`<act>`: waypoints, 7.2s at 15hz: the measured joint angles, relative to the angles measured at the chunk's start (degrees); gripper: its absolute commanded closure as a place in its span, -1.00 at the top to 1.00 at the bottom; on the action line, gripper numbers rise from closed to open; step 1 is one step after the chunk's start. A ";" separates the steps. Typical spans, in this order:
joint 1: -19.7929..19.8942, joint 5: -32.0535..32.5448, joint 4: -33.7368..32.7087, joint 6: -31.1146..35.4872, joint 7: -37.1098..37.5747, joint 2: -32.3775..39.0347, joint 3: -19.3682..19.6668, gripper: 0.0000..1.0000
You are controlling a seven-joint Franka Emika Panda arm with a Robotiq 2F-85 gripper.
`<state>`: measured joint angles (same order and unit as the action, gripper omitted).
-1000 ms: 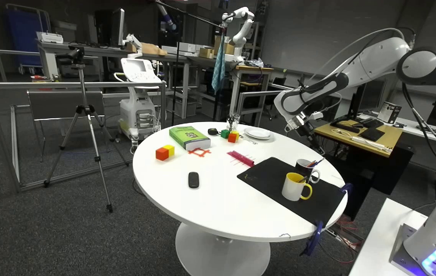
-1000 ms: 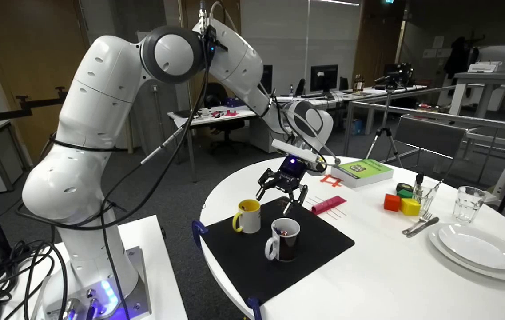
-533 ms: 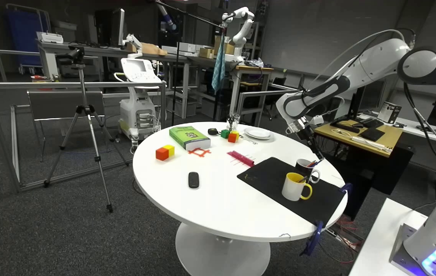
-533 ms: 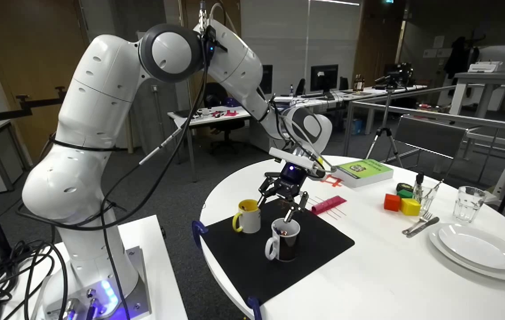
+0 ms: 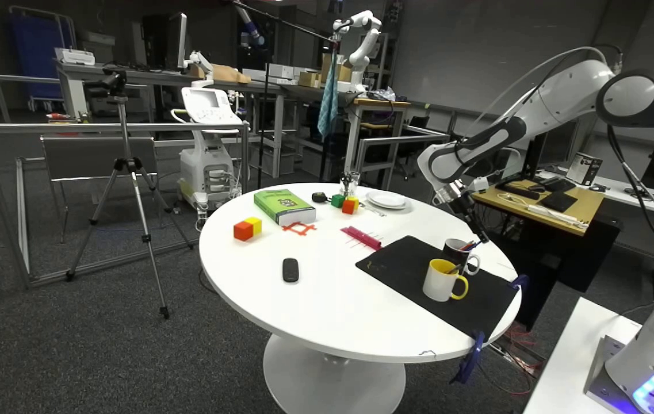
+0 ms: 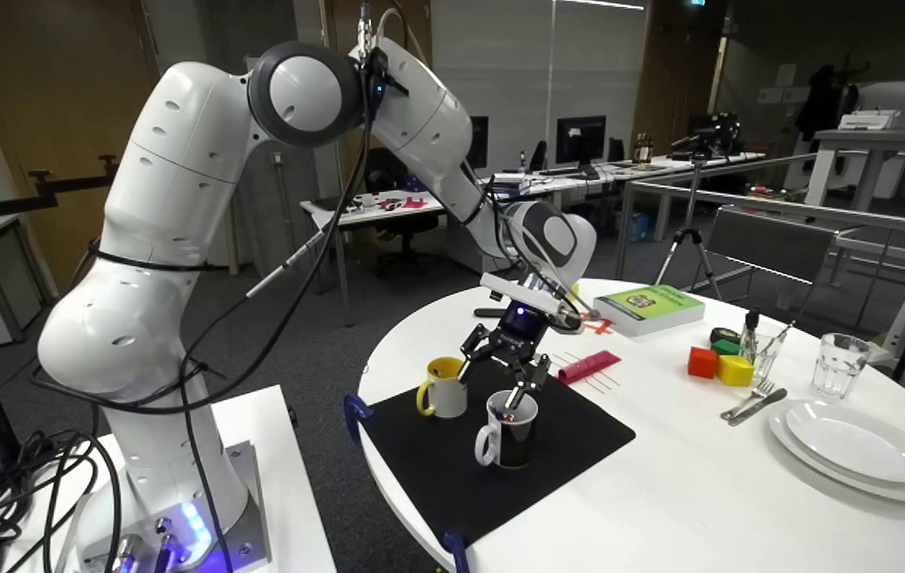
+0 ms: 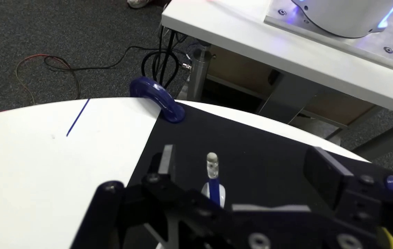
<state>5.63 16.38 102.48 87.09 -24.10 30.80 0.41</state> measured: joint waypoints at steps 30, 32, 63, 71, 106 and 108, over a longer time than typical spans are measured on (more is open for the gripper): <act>0.51 -0.46 0.33 -0.20 -0.63 -1.85 -0.05 -0.96; 0.54 -0.46 0.32 -0.93 -1.17 -3.82 -0.01 -0.96; -6.49 -10.18 -4.53 -20.87 -6.53 -6.89 -5.07 -0.96; -6.48 -8.87 -5.69 -21.55 -3.63 -2.10 -5.06 -0.96; -4.01 -7.62 -8.55 -10.50 1.88 -0.73 -3.29 1.00; -3.35 -6.38 -7.53 -7.83 1.10 -2.17 -3.05 1.00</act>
<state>2.29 10.00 94.95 79.26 -23.00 28.62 -2.64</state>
